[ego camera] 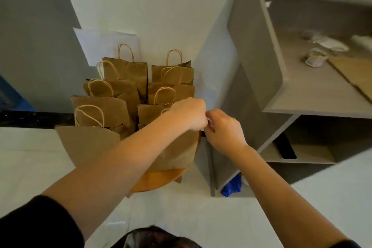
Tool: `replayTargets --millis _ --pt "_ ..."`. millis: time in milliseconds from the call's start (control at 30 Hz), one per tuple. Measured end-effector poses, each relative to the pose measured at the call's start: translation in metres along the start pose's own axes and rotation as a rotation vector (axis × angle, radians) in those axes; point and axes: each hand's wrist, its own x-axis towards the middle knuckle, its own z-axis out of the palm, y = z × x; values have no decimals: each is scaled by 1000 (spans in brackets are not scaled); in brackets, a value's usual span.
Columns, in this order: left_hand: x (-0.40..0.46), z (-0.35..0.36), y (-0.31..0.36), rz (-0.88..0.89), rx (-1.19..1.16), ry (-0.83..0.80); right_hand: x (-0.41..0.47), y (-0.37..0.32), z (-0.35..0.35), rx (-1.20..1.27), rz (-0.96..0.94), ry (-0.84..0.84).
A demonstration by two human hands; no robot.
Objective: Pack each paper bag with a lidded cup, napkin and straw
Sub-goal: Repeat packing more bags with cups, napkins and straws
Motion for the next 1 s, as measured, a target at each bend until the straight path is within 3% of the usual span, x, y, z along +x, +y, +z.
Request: replayTargets --millis 333,500,833,1000 --pt "1 -11 193 169 -210 153 -87 130 -144 -75 246 71" --pt "34 3 279 208 -355 127 -115 203 -196 -80 429 153" --pt "168 12 377 264 -446 97 -86 352 -245 70 711 335" --pt "255 13 400 176 -575 49 -48 427 -270 98 927 364"
